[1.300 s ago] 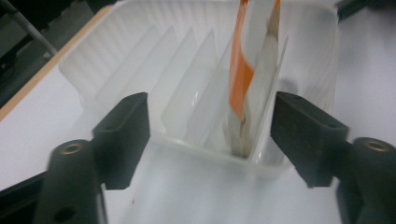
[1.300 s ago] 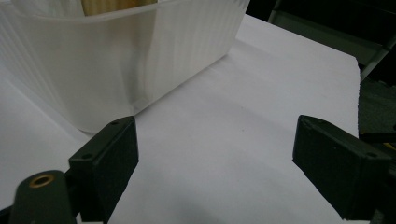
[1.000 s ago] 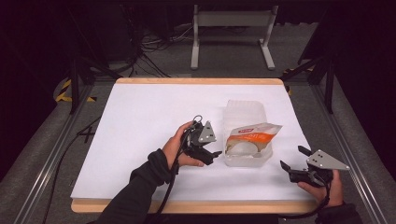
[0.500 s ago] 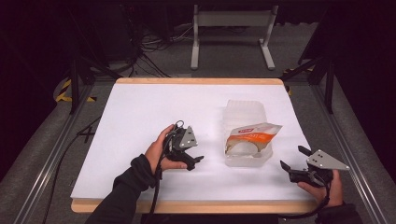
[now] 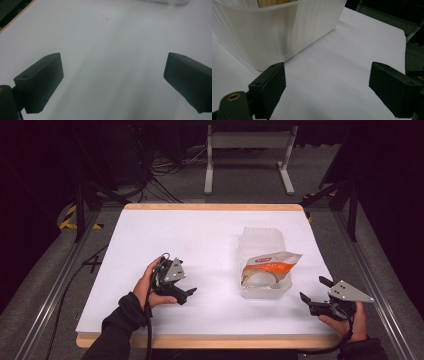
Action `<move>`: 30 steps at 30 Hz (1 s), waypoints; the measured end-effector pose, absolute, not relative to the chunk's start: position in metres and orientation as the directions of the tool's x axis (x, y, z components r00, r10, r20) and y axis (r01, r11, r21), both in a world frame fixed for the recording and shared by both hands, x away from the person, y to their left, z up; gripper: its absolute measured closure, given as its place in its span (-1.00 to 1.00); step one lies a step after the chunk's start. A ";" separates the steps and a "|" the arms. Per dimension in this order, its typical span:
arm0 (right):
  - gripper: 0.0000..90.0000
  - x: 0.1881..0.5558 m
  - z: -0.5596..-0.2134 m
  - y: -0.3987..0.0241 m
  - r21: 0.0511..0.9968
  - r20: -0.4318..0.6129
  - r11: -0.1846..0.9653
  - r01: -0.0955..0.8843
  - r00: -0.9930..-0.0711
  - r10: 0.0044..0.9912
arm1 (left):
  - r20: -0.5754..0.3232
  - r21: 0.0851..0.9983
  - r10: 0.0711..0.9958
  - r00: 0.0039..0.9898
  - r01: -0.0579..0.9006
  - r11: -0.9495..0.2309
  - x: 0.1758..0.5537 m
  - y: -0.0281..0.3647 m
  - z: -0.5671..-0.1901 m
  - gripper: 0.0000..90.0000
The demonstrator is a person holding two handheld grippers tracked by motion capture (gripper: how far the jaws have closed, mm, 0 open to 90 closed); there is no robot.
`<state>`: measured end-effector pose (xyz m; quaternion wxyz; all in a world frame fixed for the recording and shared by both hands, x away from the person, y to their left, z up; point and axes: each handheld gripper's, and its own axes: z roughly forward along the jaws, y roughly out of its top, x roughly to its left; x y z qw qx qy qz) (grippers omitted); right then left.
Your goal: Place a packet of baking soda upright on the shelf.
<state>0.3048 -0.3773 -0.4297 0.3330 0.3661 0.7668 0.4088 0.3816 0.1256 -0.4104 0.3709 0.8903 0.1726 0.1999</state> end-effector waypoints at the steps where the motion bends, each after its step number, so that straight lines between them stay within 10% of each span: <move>1: -0.68 0.305 -0.430 -0.377 0.871 -0.212 0.399 0.289 -0.511 0.833 | 0.227 0.733 0.459 0.859 0.160 -0.662 0.381 0.130 -0.413 -0.93; 30: -0.72 0.306 -0.432 -0.376 0.867 -0.216 0.402 0.294 -0.505 0.836 | 0.172 0.766 0.610 0.773 0.284 -0.577 0.362 0.216 -0.440 -0.94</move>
